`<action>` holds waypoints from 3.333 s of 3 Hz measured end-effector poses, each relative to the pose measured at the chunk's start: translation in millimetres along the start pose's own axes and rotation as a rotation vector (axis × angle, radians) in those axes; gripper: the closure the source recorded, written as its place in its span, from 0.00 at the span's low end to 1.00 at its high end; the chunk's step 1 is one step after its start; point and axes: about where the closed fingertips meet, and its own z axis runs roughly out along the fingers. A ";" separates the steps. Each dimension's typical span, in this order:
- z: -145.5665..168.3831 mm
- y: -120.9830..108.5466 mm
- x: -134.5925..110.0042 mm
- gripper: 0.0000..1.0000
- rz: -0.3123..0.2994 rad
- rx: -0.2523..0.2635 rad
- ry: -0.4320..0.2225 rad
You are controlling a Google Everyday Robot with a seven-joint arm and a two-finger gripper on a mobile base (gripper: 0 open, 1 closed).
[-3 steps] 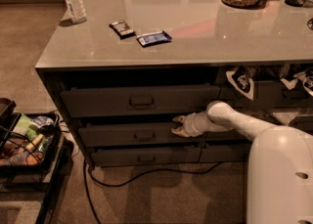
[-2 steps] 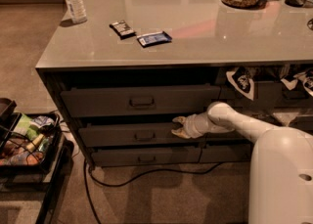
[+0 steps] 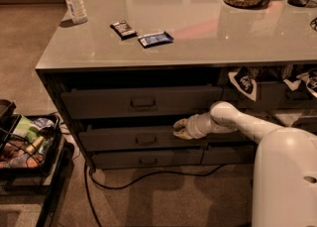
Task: Open middle drawer
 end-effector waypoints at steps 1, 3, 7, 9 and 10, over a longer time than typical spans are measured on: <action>-3.4 -0.8 -3.1 1.00 0.000 0.000 0.000; -9.1 14.8 -6.1 1.00 0.008 -0.062 -0.011; -23.4 67.5 -9.5 1.00 0.045 -0.236 -0.057; -28.6 88.6 -10.9 1.00 0.059 -0.296 -0.076; -30.2 105.5 -13.7 0.83 0.067 -0.349 -0.092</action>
Offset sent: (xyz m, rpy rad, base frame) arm -0.1185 0.0114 0.0123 0.0804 0.3459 0.2596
